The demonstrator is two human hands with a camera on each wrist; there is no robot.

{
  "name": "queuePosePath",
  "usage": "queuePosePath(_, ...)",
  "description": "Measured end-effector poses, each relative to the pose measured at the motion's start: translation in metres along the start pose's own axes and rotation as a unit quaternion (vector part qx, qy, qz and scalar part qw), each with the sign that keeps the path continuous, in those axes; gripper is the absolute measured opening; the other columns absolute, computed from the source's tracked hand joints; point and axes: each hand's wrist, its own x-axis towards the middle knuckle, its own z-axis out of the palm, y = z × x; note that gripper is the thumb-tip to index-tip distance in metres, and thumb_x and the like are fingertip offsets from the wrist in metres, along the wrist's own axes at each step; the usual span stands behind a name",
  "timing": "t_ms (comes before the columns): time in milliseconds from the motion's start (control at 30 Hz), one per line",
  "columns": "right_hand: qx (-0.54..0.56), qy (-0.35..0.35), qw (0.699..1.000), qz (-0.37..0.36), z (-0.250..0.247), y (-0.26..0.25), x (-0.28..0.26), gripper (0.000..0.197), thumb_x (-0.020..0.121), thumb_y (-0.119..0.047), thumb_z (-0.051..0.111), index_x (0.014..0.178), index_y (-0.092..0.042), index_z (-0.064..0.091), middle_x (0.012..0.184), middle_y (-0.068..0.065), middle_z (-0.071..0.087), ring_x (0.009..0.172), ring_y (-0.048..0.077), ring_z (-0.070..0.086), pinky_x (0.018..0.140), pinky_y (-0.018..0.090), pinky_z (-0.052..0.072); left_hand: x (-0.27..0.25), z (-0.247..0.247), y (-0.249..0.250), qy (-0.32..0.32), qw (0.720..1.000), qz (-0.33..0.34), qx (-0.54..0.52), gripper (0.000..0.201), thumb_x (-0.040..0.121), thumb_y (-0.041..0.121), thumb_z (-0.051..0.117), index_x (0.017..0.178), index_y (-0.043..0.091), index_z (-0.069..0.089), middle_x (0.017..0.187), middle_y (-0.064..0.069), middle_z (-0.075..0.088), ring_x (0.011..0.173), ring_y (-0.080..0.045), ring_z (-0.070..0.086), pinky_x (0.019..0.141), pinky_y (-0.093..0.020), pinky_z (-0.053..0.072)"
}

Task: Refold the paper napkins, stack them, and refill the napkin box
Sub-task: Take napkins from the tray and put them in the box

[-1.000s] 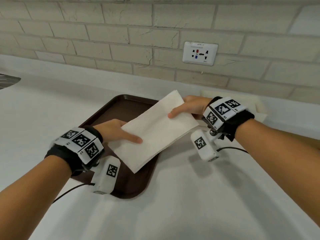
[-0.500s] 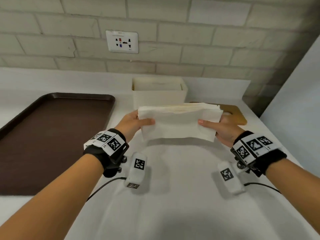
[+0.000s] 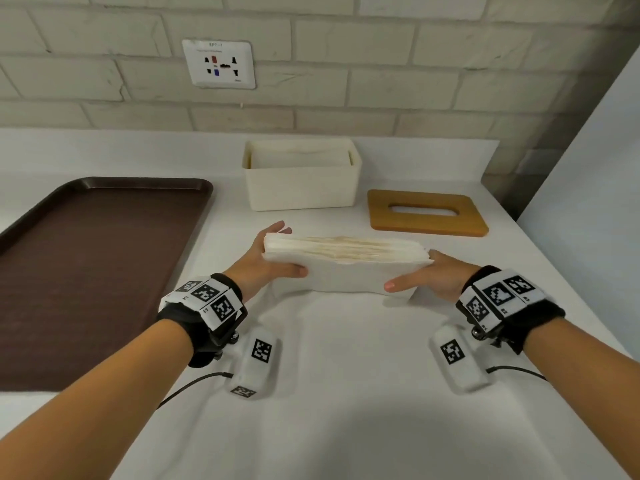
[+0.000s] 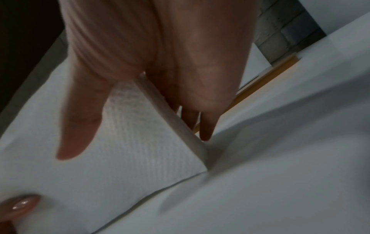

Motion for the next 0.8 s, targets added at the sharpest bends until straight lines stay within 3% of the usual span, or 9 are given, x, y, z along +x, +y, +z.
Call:
queuePosePath(67, 0.031, -0.004, 0.999, -0.02, -0.001, 0.0, 0.01, 0.072, 0.059, -0.014, 0.08, 0.124, -0.016, 0.051, 0.117, -0.004, 0.06, 0.127, 0.022, 0.048, 0.103, 0.03, 0.037, 0.002, -0.001, -0.001, 0.024, 1.0, -0.003, -0.02, 0.098, 0.065, 0.001, 0.08, 0.143, 0.025, 0.025, 0.13, 0.008, 0.043, 0.111, -0.006, 0.049, 0.089, -0.016, 0.042)
queuePosePath(133, 0.058, -0.01, 0.998, -0.029, 0.002, 0.003, 0.02, 0.068, 0.057, -0.014, 0.08, 0.12, -0.016, 0.057, 0.118, 0.004, 0.064, 0.121, 0.023, 0.054, 0.106, 0.038, 0.039, 0.003, -0.001, -0.002, 0.012, 1.0, -0.018, -0.018, 0.094, 0.053, 0.016, 0.085, 0.134, 0.024, 0.039, 0.125, 0.003, 0.055, 0.109, -0.011, 0.056, 0.097, -0.027, 0.043)
queuePosePath(267, 0.099, -0.05, 0.994, -0.012, 0.002, 0.006, 0.029, 0.045, 0.071, 0.0, 0.071, 0.113, -0.013, 0.06, 0.115, 0.01, 0.065, 0.11, 0.023, 0.06, 0.094, 0.036, 0.047, 0.001, 0.0, 0.002, -0.063, 0.993, -0.042, 0.091, 0.05, 0.069, 0.016, 0.079, 0.115, 0.023, 0.06, 0.111, 0.004, 0.067, 0.104, -0.008, 0.061, 0.093, -0.022, 0.045)
queuePosePath(400, 0.106, -0.084, 0.991, -0.023, -0.002, 0.011, 0.032, 0.042, 0.068, 0.001, 0.071, 0.106, -0.015, 0.064, 0.11, 0.009, 0.067, 0.104, 0.022, 0.063, 0.089, 0.034, 0.05, 0.001, -0.008, 0.001, -0.077, 0.991, -0.048, 0.103, 0.075, 0.052, 0.03, 0.082, 0.123, 0.022, 0.059, 0.116, 0.005, 0.068, 0.112, -0.011, 0.06, 0.103, -0.03, 0.042)
queuePosePath(500, 0.073, -0.109, 0.991, -0.025, -0.004, 0.009, 0.031, 0.044, 0.061, -0.004, 0.074, 0.102, -0.017, 0.066, 0.105, 0.005, 0.071, 0.103, 0.019, 0.064, 0.09, 0.032, 0.05, 0.001, -0.01, 0.003, -0.089, 0.99, -0.037, 0.1, 0.081, 0.047, 0.036, 0.082, 0.124, 0.025, 0.058, 0.119, 0.007, 0.067, 0.114, -0.008, 0.059, 0.102, -0.028, 0.041)
queuePosePath(567, 0.062, -0.099, 0.993, -0.028, -0.006, 0.006, 0.031, 0.045, 0.059, -0.008, 0.079, 0.1, -0.02, 0.066, 0.103, 0.002, 0.072, 0.104, 0.018, 0.063, 0.095, 0.035, 0.048, 0.002, -0.012, 0.005, -0.064, 0.994, -0.038, 0.075, 0.083, 0.045, 0.035, 0.085, 0.122, 0.024, 0.057, 0.116, 0.006, 0.068, 0.111, -0.009, 0.061, 0.1, -0.029, 0.043)
queuePosePath(667, 0.045, -0.1, 0.993, -0.033, -0.005, 0.006, 0.036, 0.075, 0.039, -0.024, 0.092, 0.108, -0.021, 0.065, 0.109, 0.004, 0.07, 0.107, 0.018, 0.062, 0.097, 0.037, 0.046, 0.004, -0.011, 0.005, -0.056, 0.994, -0.054, 0.072, 0.063, 0.057, 0.021, 0.085, 0.115, 0.022, 0.06, 0.111, 0.002, 0.069, 0.109, -0.015, 0.061, 0.1, -0.032, 0.044)
queuePosePath(733, 0.046, -0.093, 0.994, -0.036, -0.002, 0.002, 0.036, 0.063, 0.057, -0.011, 0.084, 0.114, -0.016, 0.061, 0.106, 0.006, 0.069, 0.103, 0.018, 0.063, 0.096, 0.037, 0.047, 0.006, -0.008, 0.005, -0.055, 0.991, -0.054, 0.114, 0.058, 0.059, 0.023, 0.084, 0.113, 0.023, 0.064, 0.112, 0.001, 0.069, 0.11, -0.016, 0.062, 0.1, -0.031, 0.045)
queuePosePath(800, 0.057, -0.063, 0.995, -0.052, -0.003, -0.004, 0.038, 0.059, 0.055, -0.009, 0.08, 0.111, -0.015, 0.062, 0.109, 0.005, 0.068, 0.105, 0.02, 0.062, 0.097, 0.037, 0.047, 0.007, -0.008, 0.009, -0.028, 0.991, -0.041, 0.126, 0.053, 0.067, 0.02, 0.082, 0.116, 0.017, 0.065, 0.113, -0.001, 0.069, 0.109, -0.016, 0.063, 0.096, -0.026, 0.046)
